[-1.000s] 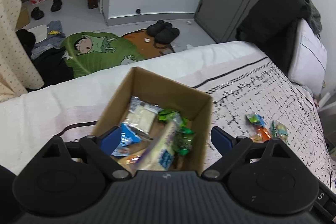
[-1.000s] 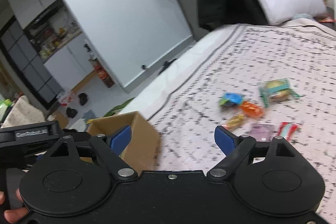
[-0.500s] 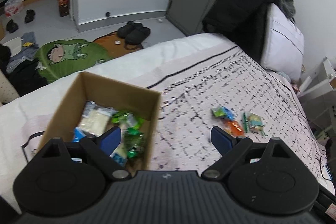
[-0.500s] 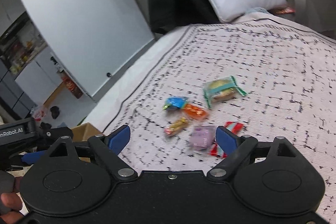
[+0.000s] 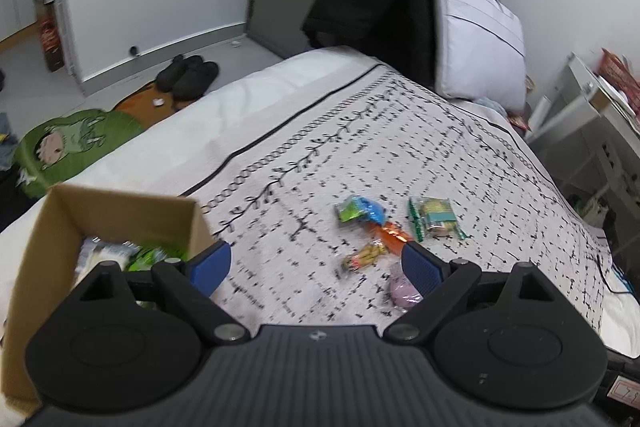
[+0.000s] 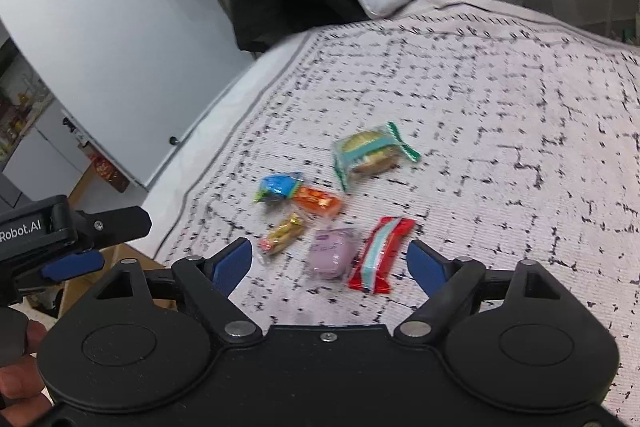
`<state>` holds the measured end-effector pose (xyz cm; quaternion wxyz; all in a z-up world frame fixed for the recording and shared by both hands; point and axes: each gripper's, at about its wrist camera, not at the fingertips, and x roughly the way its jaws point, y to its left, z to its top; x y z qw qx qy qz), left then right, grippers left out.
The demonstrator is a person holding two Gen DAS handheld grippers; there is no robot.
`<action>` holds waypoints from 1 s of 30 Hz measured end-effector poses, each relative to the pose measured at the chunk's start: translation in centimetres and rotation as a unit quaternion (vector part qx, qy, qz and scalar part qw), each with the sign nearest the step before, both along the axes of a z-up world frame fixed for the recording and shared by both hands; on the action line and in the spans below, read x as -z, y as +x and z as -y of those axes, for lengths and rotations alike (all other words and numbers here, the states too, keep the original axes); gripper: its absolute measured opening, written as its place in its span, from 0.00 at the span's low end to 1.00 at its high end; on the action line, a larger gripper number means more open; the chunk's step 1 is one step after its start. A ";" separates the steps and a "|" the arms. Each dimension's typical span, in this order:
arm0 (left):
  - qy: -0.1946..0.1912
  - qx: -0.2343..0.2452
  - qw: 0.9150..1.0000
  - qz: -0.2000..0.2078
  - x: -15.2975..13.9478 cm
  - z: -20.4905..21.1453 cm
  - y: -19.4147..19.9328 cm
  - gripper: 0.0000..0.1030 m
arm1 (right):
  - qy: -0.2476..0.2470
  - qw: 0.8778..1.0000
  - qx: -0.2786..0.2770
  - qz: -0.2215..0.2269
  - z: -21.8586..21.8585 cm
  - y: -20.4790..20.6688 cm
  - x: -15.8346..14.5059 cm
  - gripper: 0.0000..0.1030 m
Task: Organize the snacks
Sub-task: 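Move both open grippers back to the remaining snacks on the bed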
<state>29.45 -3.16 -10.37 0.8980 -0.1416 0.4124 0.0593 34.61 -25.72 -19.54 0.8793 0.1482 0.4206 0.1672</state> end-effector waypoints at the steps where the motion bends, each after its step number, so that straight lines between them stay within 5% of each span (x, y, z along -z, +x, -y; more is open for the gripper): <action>1: -0.002 0.005 1.000 -0.001 0.2 0.1 0.4 0.89 | -0.002 1.000 0.003 -0.005 0.1 0.2 0.3 0.77; 13: -0.014 0.078 0.997 -0.016 4.6 1.8 4.8 0.84 | -0.011 0.998 0.046 -0.052 0.6 1.9 3.4 0.47; 30: -0.011 0.117 0.992 -0.046 11.5 2.7 8.3 0.62 | -0.063 0.996 0.041 -0.039 -1.4 3.2 5.4 0.39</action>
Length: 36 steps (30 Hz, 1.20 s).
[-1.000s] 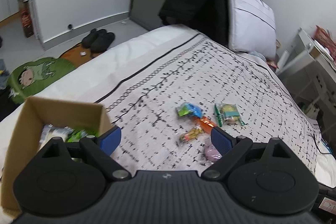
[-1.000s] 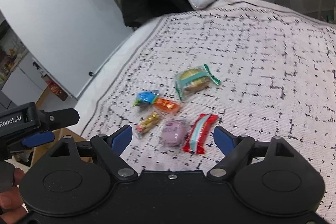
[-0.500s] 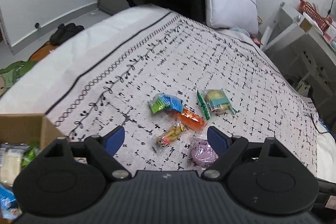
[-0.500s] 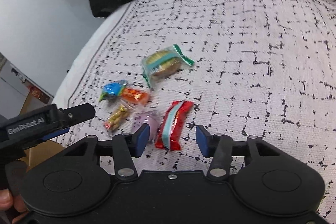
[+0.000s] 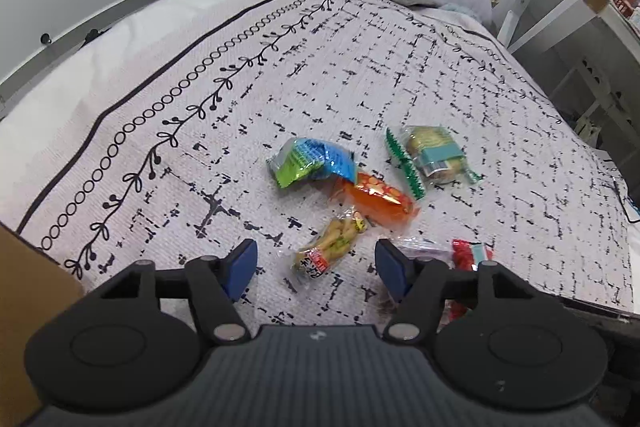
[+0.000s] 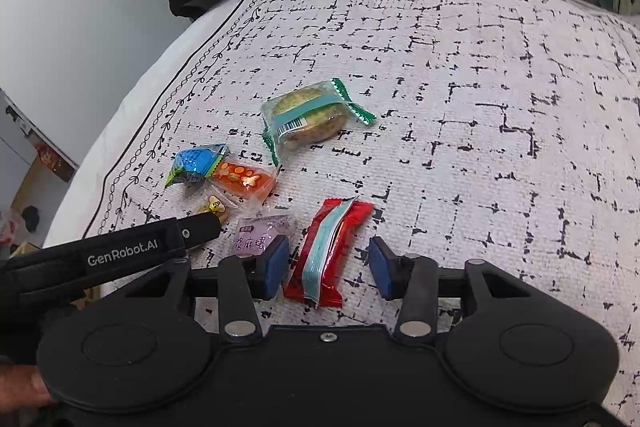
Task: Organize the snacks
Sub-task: 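Move both open grippers back to the remaining snacks on the bed, then grasp the small clear biscuit pack with the left gripper while the right grasps the red striped wrapper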
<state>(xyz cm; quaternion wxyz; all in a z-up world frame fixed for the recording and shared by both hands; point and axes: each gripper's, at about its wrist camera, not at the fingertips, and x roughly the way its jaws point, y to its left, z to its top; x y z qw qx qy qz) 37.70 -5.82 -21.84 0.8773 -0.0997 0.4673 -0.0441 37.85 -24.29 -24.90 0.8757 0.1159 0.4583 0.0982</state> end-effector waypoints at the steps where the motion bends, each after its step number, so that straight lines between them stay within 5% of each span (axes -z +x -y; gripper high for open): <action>1: 0.001 0.000 1.000 0.001 0.2 0.0 0.1 0.62 | -0.004 1.000 0.000 0.001 -0.1 0.0 0.0 0.37; 7: 0.009 -0.003 1.000 0.008 0.6 -0.2 0.4 0.57 | -0.022 1.000 -0.016 0.009 -1.0 0.0 0.2 0.26; 20: -0.032 -0.010 0.999 -0.011 0.4 -0.7 -0.5 0.16 | -0.007 0.999 -0.028 0.019 -1.4 -0.9 -1.0 0.21; 36: -0.036 -0.054 0.997 0.042 -6.4 -2.7 -4.5 0.16 | 0.035 0.995 -0.063 0.072 -3.1 -2.5 -5.0 0.21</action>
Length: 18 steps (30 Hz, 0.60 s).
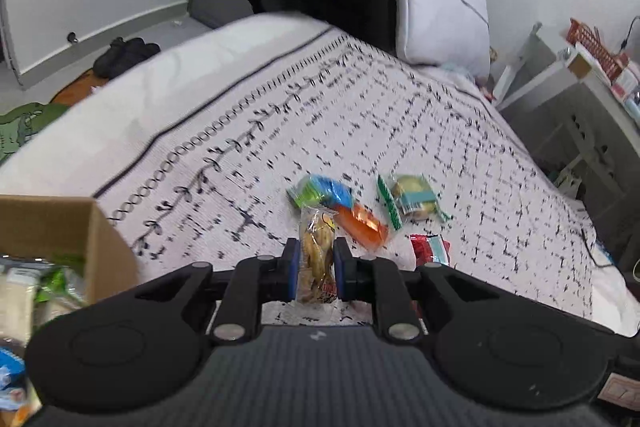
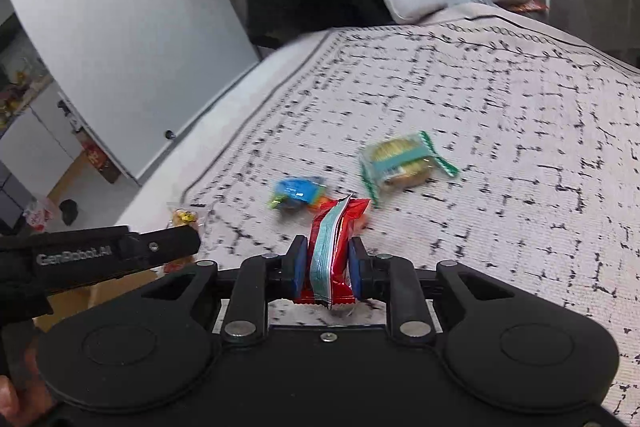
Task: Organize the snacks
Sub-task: 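Grasp the small clear biscuit pack with the left gripper while the right grasps the red striped wrapper, then carry both snacks over the cardboard box and open both grippers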
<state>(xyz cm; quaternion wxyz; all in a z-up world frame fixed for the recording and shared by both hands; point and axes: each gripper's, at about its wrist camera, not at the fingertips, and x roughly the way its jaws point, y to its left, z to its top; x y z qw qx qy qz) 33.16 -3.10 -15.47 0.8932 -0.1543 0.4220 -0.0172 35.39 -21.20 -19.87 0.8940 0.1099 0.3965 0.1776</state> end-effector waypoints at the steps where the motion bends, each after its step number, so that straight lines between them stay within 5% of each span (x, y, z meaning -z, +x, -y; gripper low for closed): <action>1: -0.001 -0.005 1.000 0.003 -0.4 -0.3 -0.4 0.16 | 0.003 1.000 -0.004 0.002 -0.2 -0.2 -0.2 0.21; 18: 0.006 -0.113 0.993 0.020 -5.1 -5.2 -7.9 0.16 | 0.050 0.995 -0.087 0.032 -4.2 -3.8 -3.2 0.21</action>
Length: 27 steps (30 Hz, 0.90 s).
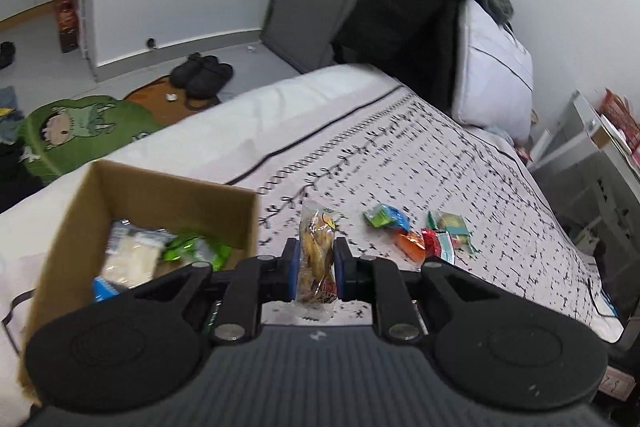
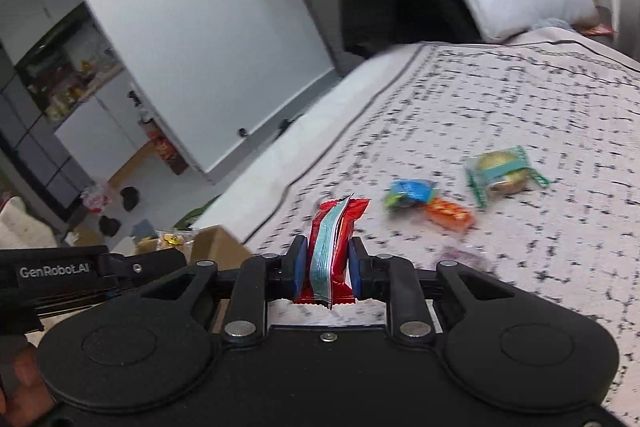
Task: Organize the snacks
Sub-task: 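Carry both snacks over the cardboard box and open both grippers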
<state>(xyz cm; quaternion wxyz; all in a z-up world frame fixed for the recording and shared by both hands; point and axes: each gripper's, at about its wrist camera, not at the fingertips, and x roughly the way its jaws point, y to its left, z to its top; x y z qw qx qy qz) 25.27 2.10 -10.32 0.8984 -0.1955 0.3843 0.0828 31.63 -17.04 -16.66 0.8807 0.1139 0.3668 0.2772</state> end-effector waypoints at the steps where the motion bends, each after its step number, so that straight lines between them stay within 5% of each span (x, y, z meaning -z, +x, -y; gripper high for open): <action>1: -0.001 -0.006 1.000 -0.001 -0.1 -0.2 -0.3 0.16 | 0.002 1.000 -0.006 0.003 -0.3 -0.3 -0.2 0.21; 27: -0.002 -0.114 0.993 -0.025 -2.7 -5.5 -7.8 0.16 | 0.035 0.986 -0.162 0.026 -5.7 -6.3 -2.2 0.21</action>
